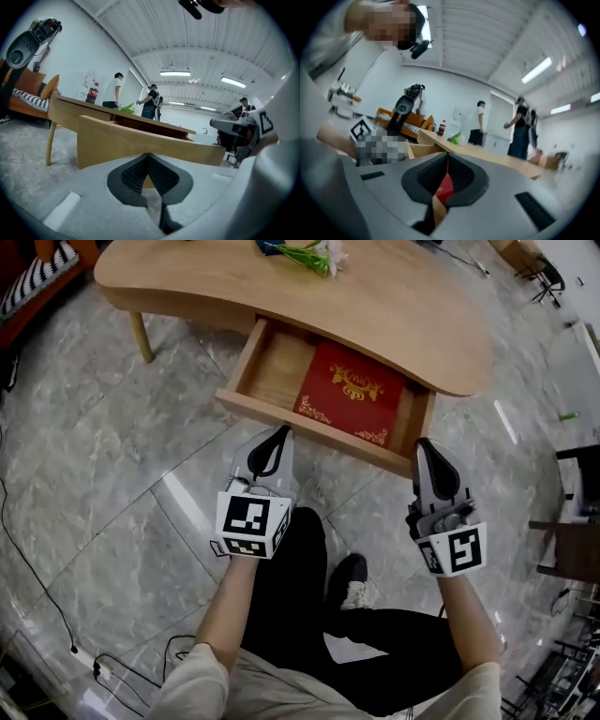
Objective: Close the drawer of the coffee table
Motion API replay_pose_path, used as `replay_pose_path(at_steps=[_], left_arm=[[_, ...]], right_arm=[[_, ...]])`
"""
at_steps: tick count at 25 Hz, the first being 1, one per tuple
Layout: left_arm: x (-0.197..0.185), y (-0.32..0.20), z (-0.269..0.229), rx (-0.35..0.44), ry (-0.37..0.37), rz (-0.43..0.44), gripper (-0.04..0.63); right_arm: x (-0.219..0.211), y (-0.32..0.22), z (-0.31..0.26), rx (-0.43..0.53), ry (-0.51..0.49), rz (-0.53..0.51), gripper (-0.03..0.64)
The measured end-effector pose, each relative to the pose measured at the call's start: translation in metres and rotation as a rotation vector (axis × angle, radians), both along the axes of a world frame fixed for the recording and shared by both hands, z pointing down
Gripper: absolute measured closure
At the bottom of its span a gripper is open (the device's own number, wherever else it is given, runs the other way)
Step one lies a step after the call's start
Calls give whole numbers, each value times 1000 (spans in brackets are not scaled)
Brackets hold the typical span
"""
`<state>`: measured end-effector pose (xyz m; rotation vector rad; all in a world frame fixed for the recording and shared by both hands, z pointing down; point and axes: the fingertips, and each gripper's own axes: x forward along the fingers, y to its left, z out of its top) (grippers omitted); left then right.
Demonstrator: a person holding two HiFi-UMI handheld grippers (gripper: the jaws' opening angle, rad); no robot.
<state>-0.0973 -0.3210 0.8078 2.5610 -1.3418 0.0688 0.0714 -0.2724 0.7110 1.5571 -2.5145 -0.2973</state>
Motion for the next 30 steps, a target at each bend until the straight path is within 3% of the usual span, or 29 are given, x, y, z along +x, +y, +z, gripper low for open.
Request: replay_pose_path(at_steps=[1, 3, 5, 9, 12, 17, 21, 30], left_arm=[[-2, -1, -1, 0, -8, 11, 586], [-4, 0, -2, 0, -40, 40, 586], [-3, 0, -3, -4, -60, 51, 586], [-3, -4, -3, -9, -96, 50, 586], [-1, -4, -3, -16, -124, 64, 586], [1, -4, -4, -9, -117, 95, 586], [-1, -11, -17, 30, -95, 68, 586], [10, -41, -20, -10, -91, 46, 586]], right_arm=[[1, 6, 0, 67, 22, 87, 601], [7, 18, 3, 118, -33, 230, 601], [6, 30, 24, 76, -78, 307, 601], [3, 42, 96, -91, -33, 382, 601], [30, 35, 109, -129, -113, 470, 601], [38, 32, 107, -122, -171, 529, 601], [36, 28, 94, -102, -166, 492, 601], [52, 13, 78, -121, -198, 451, 601]])
